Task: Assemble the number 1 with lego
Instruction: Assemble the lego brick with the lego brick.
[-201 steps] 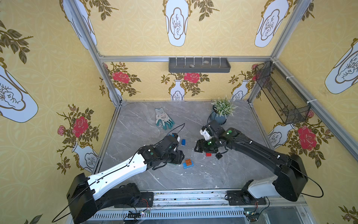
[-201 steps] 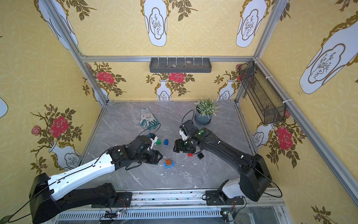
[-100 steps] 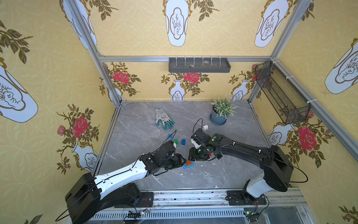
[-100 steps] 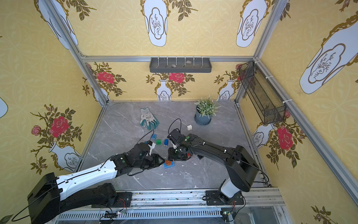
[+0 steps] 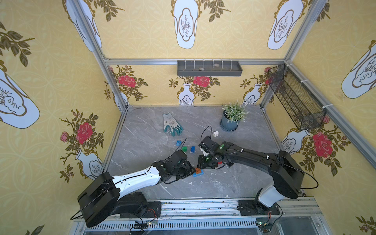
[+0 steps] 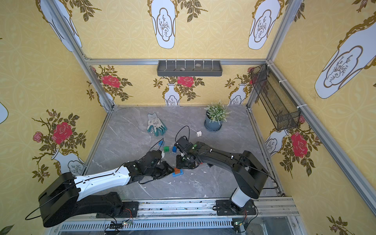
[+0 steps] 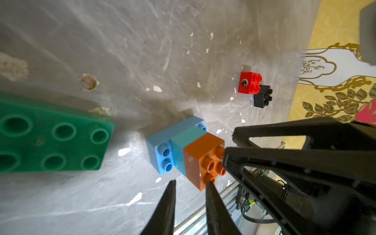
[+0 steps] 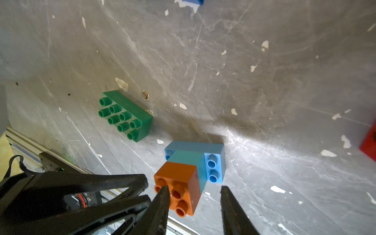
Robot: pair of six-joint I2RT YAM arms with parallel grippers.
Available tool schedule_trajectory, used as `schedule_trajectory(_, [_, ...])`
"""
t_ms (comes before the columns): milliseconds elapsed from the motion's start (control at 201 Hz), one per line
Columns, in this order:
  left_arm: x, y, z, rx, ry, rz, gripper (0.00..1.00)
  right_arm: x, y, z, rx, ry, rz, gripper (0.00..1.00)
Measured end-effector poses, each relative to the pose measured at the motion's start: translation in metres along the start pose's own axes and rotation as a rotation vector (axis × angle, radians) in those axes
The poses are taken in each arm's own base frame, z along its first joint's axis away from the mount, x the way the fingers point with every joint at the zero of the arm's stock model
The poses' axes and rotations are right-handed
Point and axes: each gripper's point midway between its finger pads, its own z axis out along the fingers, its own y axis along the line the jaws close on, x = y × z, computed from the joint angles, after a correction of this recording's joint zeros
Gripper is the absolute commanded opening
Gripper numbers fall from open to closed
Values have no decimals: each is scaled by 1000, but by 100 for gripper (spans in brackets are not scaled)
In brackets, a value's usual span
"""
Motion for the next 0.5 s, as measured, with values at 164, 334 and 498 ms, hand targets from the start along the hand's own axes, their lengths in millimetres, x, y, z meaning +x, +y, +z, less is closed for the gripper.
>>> schedule_trajectory(164, [-1, 3, 3, -12, 2, -17, 27, -1, 1, 3, -1, 0, -2, 40])
schedule_trajectory(334, [-1, 5, 6, -18, 3, -20, 28, 0, 2, 4, -2, 2, -6, 38])
schedule_trajectory(498, [-3, 1, 4, -3, -3, -15, 30, 2, 0, 5, 0, 4, -6, 37])
